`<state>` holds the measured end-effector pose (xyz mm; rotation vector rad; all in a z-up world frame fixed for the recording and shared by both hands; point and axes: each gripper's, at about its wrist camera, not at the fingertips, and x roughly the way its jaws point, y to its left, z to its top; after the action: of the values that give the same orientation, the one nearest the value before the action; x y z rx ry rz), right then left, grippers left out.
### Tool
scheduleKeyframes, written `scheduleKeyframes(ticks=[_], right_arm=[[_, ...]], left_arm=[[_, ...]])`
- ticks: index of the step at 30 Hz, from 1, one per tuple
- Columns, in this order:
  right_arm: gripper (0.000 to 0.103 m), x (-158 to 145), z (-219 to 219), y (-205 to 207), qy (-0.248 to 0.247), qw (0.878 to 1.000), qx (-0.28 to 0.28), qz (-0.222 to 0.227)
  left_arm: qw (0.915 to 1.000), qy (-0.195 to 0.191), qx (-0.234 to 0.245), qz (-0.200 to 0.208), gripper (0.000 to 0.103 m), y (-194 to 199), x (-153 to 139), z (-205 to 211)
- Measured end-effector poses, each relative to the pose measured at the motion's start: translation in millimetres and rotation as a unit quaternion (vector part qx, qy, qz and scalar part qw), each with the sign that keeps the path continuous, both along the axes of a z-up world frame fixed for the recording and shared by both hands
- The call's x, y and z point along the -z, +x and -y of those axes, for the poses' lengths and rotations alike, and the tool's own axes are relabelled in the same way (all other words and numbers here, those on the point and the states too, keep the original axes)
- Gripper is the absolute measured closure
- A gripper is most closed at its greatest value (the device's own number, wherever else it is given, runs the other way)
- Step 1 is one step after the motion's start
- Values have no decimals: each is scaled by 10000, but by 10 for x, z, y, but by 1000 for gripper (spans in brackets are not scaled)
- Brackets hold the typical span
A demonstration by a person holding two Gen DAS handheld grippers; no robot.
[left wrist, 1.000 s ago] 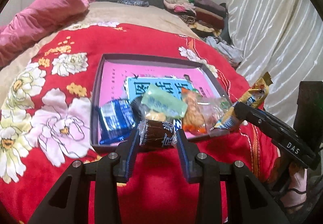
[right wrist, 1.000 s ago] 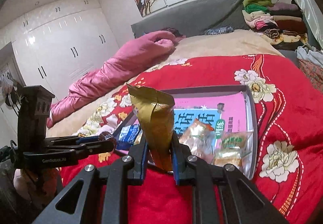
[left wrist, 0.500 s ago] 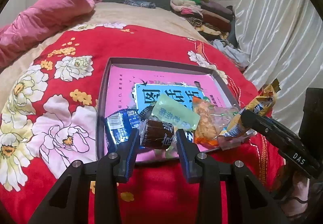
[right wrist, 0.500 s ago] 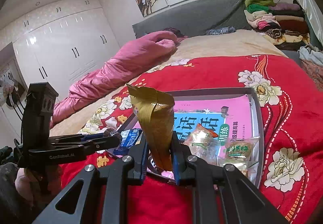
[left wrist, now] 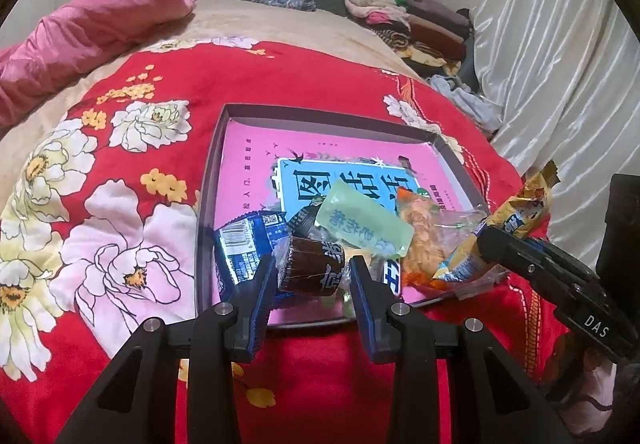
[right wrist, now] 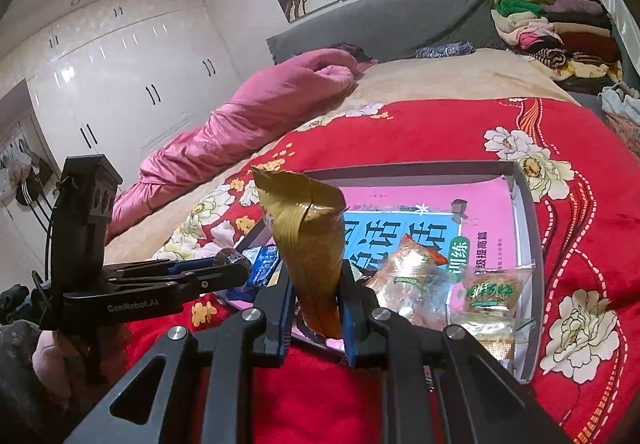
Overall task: Organize snacks
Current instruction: 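Lift the chocolate and wafer bar and carry both over the tray, then lower the chocolate and wafer bar into the tray and open both grippers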
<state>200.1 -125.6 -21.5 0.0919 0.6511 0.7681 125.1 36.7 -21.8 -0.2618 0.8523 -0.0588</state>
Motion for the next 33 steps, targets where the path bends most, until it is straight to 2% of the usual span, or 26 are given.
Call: scheduleKeyframes(ticks=[20,33], right_arm=[[82,171,-217,87,-299,9990,-223,-235],[82,191,-273,109,-588,9982,-67,-21]], left_arm=[[9999,29,-48,-112,65,70,92,-7],[9998,36,-55,-169,65,120,129,8]])
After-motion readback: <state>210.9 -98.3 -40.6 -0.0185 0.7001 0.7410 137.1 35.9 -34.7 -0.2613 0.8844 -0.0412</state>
